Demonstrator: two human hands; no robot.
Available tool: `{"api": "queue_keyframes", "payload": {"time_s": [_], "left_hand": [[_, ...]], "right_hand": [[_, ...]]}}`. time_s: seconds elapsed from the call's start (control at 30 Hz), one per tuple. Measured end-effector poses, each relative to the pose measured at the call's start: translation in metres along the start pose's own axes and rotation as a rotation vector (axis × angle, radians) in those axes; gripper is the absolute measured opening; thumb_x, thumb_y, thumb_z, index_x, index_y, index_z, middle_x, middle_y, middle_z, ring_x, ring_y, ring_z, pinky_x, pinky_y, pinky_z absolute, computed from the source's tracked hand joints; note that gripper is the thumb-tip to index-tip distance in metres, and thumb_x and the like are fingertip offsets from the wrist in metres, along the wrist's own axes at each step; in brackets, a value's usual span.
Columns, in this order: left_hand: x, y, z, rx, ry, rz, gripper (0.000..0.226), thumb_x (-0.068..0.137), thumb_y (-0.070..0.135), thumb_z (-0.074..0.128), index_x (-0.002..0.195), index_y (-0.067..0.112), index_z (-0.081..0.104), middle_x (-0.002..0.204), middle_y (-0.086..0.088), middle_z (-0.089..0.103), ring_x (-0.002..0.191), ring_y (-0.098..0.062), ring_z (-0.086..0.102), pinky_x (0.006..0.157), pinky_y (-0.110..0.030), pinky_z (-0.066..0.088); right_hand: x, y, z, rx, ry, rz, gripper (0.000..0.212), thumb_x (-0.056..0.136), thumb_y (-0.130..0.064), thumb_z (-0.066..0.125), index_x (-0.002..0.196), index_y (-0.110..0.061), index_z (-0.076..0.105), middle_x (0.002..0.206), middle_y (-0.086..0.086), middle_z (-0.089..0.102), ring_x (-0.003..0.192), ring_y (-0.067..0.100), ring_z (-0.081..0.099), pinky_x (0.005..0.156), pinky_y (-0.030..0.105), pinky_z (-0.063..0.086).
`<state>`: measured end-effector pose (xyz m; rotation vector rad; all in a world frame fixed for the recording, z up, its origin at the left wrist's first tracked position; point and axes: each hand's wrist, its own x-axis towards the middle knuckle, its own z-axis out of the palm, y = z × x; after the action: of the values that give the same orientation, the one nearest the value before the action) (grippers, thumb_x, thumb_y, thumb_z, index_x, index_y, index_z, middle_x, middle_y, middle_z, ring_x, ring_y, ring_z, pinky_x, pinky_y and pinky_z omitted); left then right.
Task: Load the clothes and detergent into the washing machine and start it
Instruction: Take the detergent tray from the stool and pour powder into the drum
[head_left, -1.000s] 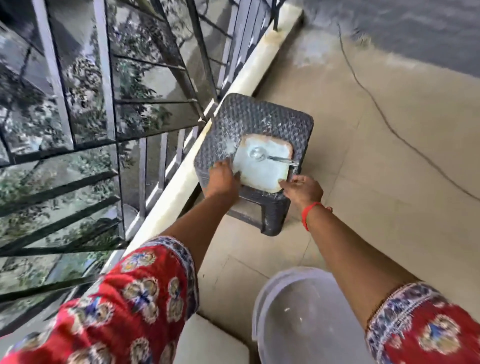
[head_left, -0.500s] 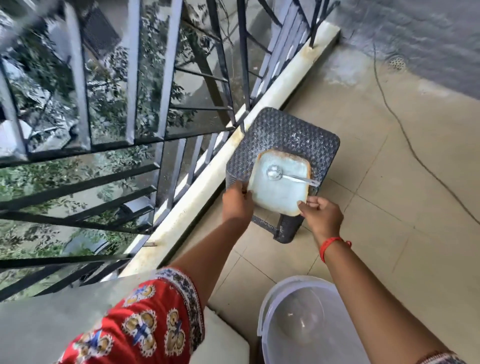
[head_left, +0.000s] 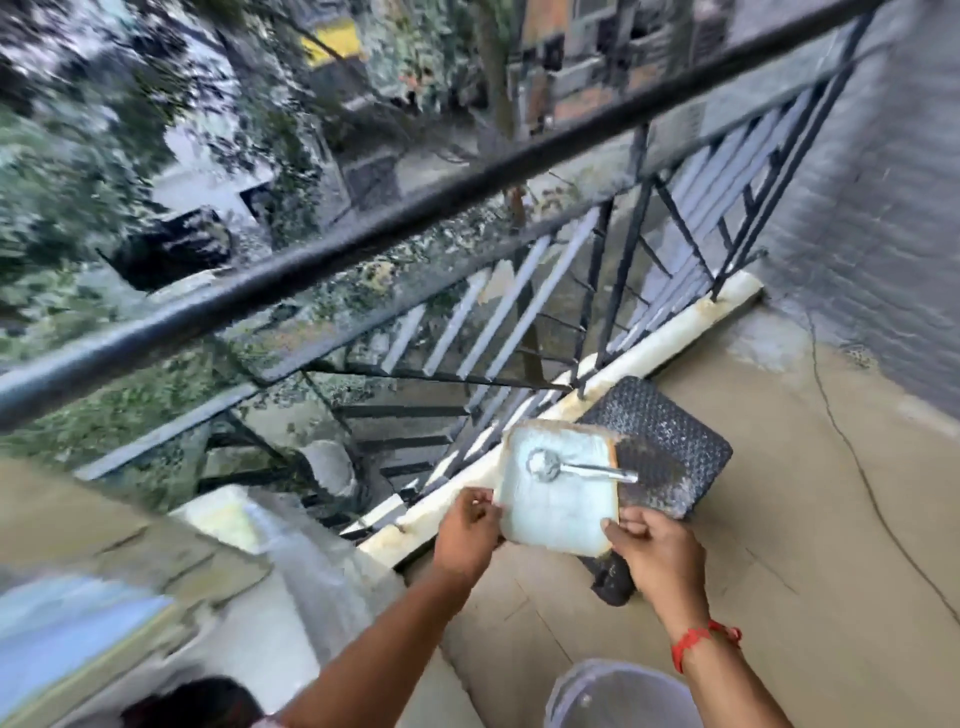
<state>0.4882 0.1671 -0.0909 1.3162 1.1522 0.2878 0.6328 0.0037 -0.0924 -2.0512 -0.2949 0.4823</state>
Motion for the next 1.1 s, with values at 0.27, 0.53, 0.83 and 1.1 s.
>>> {"api": "queue_keyframes", "payload": {"time_s": [0.27,0.53,0.83,1.1], "left_hand": [[-0.128,-0.019,-0.141,-0.195,0.186,0.062,0.008,0.096,0.015,0.055,0.091,0.008,0.053,0.078,-0.009,0.064,0.072,-0.021,0.061,0.069,-0.04,0.057],[-0.234,-0.093,-0.269,-0.208,0.361,0.039,0.012,0.094,0.015,0.058,0.088,0.007,0.052,0.08,-0.013,0.065,0.074,-0.024,0.06,0.07,-0.047,0.051],[-0.323,-0.166,-0.326,-0.263,0.555,0.04,0.01,0.093,0.015,0.058,0.085,0.013,0.055,0.063,-0.002,0.067,0.052,-0.007,0.056,0.047,-0.021,0.045],[-0.356,-0.177,-0.333,-0.17,0.625,0.061,0.019,0.093,0.024,0.059,0.077,0.032,0.052,0.059,0.001,0.062,0.052,-0.011,0.052,0.052,-0.034,0.046]], "right_hand": [[-0.134,-0.078,0.049,0.031,-0.238,-0.121,0.01,0.074,-0.004,0.08,0.077,-0.005,0.071,0.064,0.016,0.069,0.057,0.009,0.056,0.053,0.008,0.043],[-0.263,-0.097,0.111,-0.131,-0.487,-0.228,0.016,0.069,-0.02,0.086,0.068,-0.024,0.071,0.064,-0.006,0.072,0.066,0.01,0.069,0.068,0.03,0.056],[-0.337,-0.134,0.151,-0.393,-0.575,-0.981,0.053,0.07,-0.026,0.082,0.118,-0.033,0.059,0.12,-0.008,0.05,0.112,0.009,0.047,0.1,0.018,0.036],[-0.369,-0.148,0.183,-0.802,-0.698,-1.312,0.039,0.076,-0.032,0.075,0.113,-0.04,0.063,0.102,-0.02,0.066,0.106,0.012,0.057,0.082,0.038,0.036]]}}
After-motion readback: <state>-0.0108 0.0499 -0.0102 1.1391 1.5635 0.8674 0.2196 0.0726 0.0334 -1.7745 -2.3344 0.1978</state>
